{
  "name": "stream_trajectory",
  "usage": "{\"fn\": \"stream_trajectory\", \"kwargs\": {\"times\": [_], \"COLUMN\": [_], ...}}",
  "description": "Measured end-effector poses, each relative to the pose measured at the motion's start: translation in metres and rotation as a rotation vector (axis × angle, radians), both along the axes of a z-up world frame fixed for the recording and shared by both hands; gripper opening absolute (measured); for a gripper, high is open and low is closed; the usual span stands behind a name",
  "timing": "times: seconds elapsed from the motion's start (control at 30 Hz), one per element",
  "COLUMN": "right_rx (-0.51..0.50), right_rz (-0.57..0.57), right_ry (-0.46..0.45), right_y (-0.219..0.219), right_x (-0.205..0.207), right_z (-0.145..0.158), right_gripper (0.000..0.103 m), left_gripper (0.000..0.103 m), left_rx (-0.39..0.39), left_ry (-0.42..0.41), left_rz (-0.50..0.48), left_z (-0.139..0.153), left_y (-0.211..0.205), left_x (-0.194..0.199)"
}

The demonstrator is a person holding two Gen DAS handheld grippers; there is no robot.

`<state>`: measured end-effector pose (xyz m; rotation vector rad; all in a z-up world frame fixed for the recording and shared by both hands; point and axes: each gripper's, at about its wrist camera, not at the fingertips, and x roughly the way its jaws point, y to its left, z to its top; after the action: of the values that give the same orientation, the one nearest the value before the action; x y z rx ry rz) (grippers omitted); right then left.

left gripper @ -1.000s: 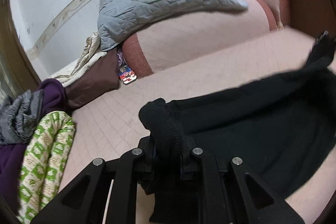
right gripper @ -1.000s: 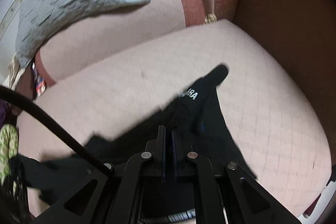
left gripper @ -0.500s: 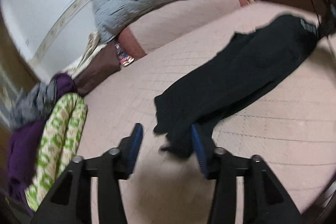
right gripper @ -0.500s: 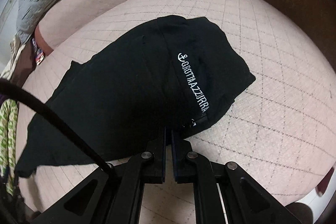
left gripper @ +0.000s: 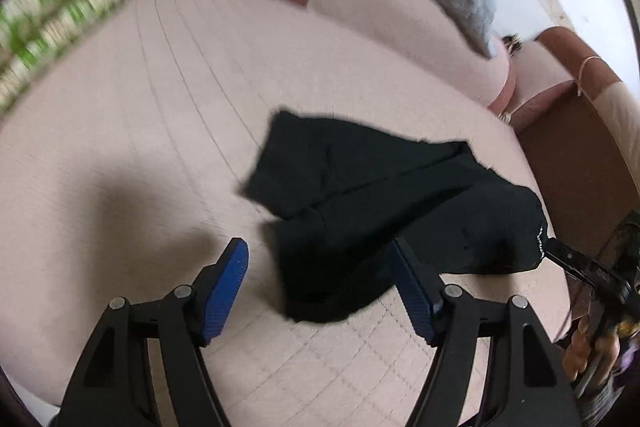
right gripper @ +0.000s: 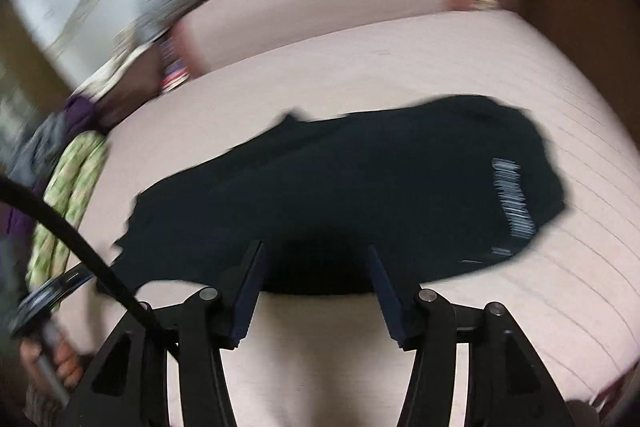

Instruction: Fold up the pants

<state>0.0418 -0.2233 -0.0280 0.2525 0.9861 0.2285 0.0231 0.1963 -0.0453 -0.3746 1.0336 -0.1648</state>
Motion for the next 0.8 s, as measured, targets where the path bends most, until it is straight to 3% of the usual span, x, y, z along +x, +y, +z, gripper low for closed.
{"fn": "stream_trajectory", "kwargs": {"times": [0.03, 0.1, 0.13, 0.23, 0.4, 0.53, 0.6, 0.63, 0.73, 0.8], "right_rx": [-0.005, -0.018, -0.034, -0.079, -0.096, -0.055, -0.056, -0.066, -0.079, -0.085], "right_rz": [0.021, 0.051, 0.066, 0.084, 0.009, -0.062, -0.089, -0.107, -0.170, -0.232], "right_ry": [-0.007, -0.021, -0.022, -0.024, -0.014, 0.019, 0.019, 0.017, 0.018, 0.018], "right_y": [0.012, 0.030, 0.037, 0.045, 0.009, -0.015, -0.023, -0.030, -0.051, -0.073], "right_x": [0.003, 0.003, 0.003, -0.001, -0.005, 0.005, 0.006, 0.006, 0.010, 0.012], "right_z": [0.001, 0.000, -0.002, -0.009, -0.015, -0.023, -0.024, -0.024, -0.023, -0.021], "right_gripper": [0.057, 0.057, 0.057, 0.057, 0.057, 0.057, 0.057, 0.057, 0.057, 0.059], "left_gripper": [0.071, 0.049, 0.019, 0.009, 0.009, 0.009, 0.009, 0.012, 0.013, 0.013], "left_rx": [0.008, 0.017, 0.035, 0.044, 0.043, 0.100, 0.136, 0.192, 0.448, 0.480], "left_ry": [0.037, 0.085, 0.108, 0.074, -0.045, -0.096, -0.086, -0.074, -0.011, 0.050], "left_rz": [-0.018, -0.056, -0.070, -0.085, -0.061, -0.035, -0.027, -0.010, 0.039, 0.040], "left_z": [-0.010, -0.022, -0.025, -0.015, 0.032, 0.054, 0.046, 0.038, -0.003, -0.022], "left_y": [-0.007, -0.017, -0.021, -0.024, -0.016, -0.011, -0.007, -0.005, -0.004, 0.000], "left_x": [0.009, 0.017, 0.019, 0.015, 0.022, 0.061, 0.081, 0.091, 0.121, 0.128]}}
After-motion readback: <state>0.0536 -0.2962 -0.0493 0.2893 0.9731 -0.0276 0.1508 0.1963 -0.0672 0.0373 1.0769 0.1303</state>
